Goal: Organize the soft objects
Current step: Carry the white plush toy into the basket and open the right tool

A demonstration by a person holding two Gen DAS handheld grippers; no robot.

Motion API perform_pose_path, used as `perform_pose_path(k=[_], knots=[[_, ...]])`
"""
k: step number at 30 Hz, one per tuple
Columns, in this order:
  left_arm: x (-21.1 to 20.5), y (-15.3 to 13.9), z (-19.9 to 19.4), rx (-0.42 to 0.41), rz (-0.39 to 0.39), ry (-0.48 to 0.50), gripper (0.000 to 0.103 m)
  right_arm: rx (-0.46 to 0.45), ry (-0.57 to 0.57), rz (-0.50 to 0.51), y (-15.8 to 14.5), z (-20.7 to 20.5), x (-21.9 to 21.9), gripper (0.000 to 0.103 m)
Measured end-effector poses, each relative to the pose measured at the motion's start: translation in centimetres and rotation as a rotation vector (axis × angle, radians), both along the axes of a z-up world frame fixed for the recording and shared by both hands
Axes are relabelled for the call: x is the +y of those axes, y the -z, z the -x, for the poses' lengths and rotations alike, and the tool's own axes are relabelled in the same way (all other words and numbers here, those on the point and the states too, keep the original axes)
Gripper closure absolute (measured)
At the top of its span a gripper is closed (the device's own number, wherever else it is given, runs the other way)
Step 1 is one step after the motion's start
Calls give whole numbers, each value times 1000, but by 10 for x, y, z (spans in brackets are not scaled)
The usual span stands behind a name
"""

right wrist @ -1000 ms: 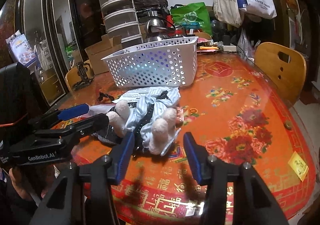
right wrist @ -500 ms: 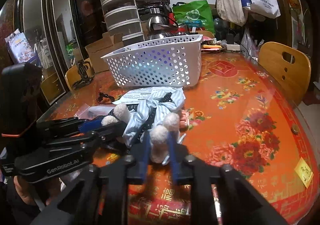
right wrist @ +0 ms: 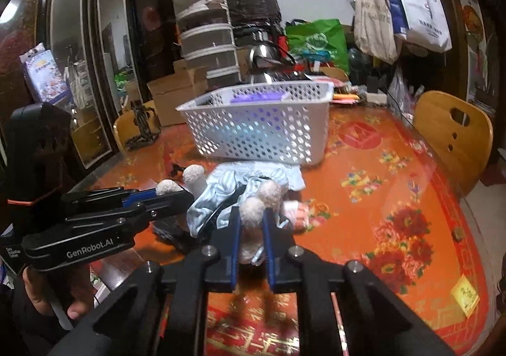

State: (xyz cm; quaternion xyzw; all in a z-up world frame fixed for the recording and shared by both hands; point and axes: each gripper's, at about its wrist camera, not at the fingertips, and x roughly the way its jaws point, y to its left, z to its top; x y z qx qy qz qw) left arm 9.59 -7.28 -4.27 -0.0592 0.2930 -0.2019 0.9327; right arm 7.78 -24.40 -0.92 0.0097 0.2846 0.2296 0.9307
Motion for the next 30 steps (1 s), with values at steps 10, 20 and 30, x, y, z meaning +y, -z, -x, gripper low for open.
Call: perform_pose_path(k=[10, 20, 30], knots=[[37, -52, 2, -58, 70, -56, 89, -87, -80, -15, -49, -9, 19, 92], [54, -138, -46, -126, 41, -111, 89, -148, -118, -4, -116, -65, 42, 92], [78, -194, -155, -83, -65, -220, 89, -152, -123, 68, -153, -168, 93, 92]])
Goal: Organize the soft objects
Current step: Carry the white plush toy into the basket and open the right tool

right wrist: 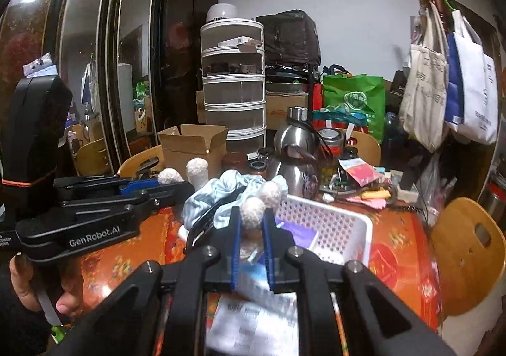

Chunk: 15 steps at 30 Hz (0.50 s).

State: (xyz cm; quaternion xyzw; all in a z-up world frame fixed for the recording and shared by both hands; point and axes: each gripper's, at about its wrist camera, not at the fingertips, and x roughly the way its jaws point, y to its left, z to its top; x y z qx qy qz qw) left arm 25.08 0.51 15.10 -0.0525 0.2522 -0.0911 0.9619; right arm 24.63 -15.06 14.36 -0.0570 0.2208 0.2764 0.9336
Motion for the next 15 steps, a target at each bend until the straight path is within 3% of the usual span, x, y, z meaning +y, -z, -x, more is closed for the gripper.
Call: perform_pose_path(k=[7, 15], knots=[[35, 23, -67, 61, 4, -62, 89, 42, 4, 27, 23, -54, 35, 92], [37, 70, -99, 121, -86, -124, 89, 46, 20, 128, 64, -79, 68, 92]])
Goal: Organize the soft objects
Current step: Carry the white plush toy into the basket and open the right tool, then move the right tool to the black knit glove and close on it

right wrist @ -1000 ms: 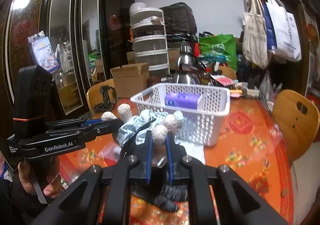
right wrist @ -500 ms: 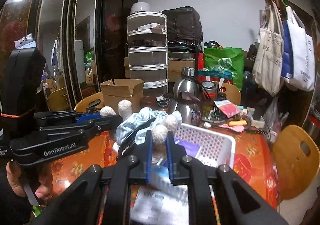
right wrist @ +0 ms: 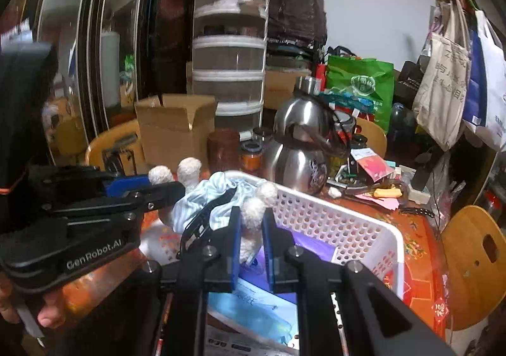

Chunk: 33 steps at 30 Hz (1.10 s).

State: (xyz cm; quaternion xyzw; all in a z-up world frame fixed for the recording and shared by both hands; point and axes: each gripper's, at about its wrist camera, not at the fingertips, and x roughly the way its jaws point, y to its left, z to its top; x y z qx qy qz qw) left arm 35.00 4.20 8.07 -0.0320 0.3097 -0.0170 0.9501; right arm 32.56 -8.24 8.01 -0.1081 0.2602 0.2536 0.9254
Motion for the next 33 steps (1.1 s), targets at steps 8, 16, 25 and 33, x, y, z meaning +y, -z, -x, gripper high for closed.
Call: perform_pose_path(k=[8, 16, 25, 33], knots=[[1, 32, -6, 31, 37, -7, 89, 26, -8, -17, 21, -3, -5, 92], [1, 44, -1, 44, 36, -8, 44, 105, -11, -74, 32, -3, -21, 77], [12, 44, 25, -24, 48, 3, 6, 128, 83, -92, 38, 4, -57, 27], [7, 53, 34, 17, 21, 11, 5, 140, 95, -48, 53, 17, -68, 25]])
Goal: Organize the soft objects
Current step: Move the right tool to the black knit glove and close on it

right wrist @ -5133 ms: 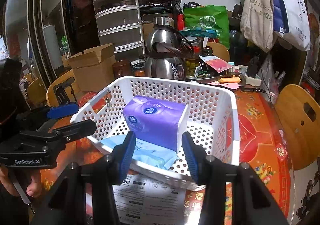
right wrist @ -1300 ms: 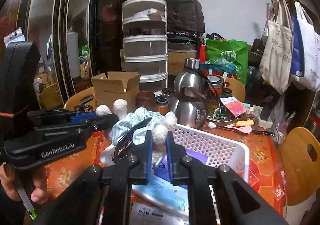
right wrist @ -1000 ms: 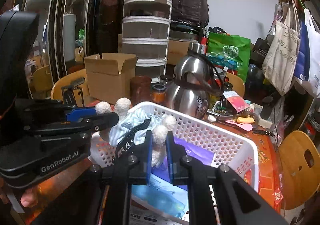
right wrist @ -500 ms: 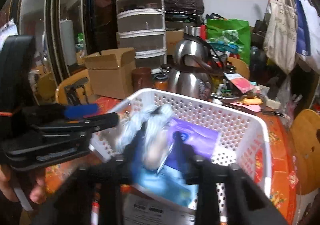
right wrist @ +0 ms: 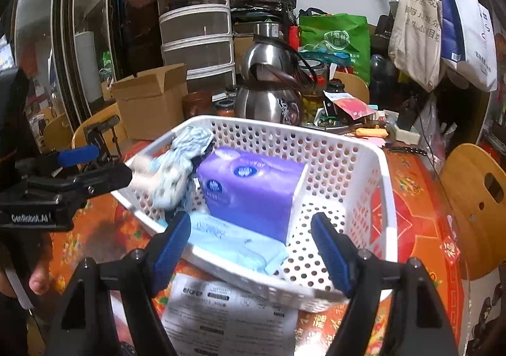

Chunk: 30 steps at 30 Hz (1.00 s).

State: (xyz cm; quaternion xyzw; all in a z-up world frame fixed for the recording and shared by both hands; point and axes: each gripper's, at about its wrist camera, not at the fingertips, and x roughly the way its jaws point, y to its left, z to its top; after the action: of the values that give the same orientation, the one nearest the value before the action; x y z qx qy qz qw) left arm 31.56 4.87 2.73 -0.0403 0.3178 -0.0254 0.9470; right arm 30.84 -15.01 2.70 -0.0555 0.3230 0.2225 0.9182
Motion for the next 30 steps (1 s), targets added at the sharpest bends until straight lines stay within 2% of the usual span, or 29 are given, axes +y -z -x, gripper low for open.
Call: perform_pose_path(k=[6, 10, 12, 20, 23, 28, 29, 30], knots=[[0, 4, 11, 20, 16, -4, 5, 5, 3, -25, 2, 16, -10, 25], [0, 9, 40, 29, 4, -15, 5, -13, 31, -57, -2, 46, -31, 24], [1, 18, 58, 46, 32, -5, 5, -5, 63, -64, 1, 59, -42, 23], [6, 75, 136, 145, 76, -51, 5, 142, 164, -84, 56, 133, -84, 21], [1, 92, 163, 164, 88, -43, 5, 146, 173, -79, 73, 162, -88, 21], [-31, 116, 193, 180, 32, -11, 5, 139, 143, -31, 95, 191, -75, 21], [-36, 119, 194, 188, 31, -8, 5, 139, 133, -29, 97, 194, -74, 22], [-39, 123, 195, 196, 44, -3, 8, 138, 124, -28, 99, 196, -71, 28]])
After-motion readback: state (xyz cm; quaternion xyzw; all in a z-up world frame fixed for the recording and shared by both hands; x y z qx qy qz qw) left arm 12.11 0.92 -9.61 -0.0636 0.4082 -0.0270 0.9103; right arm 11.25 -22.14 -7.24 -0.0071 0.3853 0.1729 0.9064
